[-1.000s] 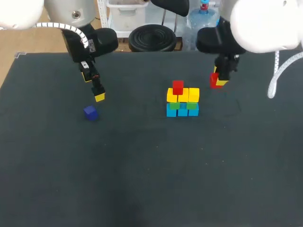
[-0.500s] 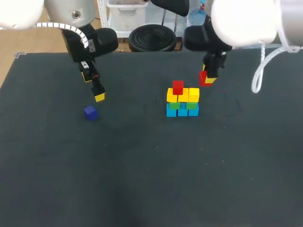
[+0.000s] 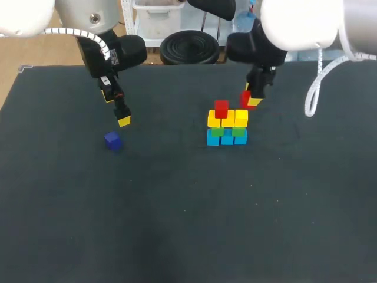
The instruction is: Place the blue cubes, place green cubes on the blue cubes, place the yellow cubes on the green cubes, then place the red cubes on the yellow cubes, and place purple cube on the red cubes.
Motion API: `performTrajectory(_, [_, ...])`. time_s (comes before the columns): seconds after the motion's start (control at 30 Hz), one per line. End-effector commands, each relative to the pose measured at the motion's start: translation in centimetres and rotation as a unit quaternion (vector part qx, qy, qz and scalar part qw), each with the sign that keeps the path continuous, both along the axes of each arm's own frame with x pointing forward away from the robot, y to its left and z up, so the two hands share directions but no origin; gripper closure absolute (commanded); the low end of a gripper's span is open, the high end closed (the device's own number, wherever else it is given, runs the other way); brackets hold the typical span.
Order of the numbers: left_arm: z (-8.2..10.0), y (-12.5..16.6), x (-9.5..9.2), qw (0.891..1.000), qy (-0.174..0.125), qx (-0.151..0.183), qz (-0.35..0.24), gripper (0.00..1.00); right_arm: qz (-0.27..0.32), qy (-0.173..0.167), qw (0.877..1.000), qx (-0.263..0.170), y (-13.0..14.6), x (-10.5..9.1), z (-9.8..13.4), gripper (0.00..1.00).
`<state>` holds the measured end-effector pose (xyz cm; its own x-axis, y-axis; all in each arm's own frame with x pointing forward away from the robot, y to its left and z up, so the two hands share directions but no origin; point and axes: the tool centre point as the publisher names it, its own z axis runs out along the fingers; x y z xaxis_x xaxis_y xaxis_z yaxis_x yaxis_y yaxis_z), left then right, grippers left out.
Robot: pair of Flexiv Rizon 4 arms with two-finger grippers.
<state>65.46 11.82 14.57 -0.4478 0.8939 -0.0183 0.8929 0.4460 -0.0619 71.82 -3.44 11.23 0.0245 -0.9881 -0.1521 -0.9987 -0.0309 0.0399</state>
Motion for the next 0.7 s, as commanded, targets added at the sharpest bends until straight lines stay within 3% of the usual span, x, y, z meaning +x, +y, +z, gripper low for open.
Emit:
performTrajectory(0.03, [0.0,-0.1,0.2,1.0,0.002,0.001,0.0,0.0,0.002,0.003,1.0,-0.003,0.5,0.3,-0.1,1.0])
performTrajectory(0.7, [0.0,-0.1,0.2,1.0,0.002,0.001,0.0,0.0,0.025,0.03,0.999,0.005,2.0,-0.3,-1.5,1.0])
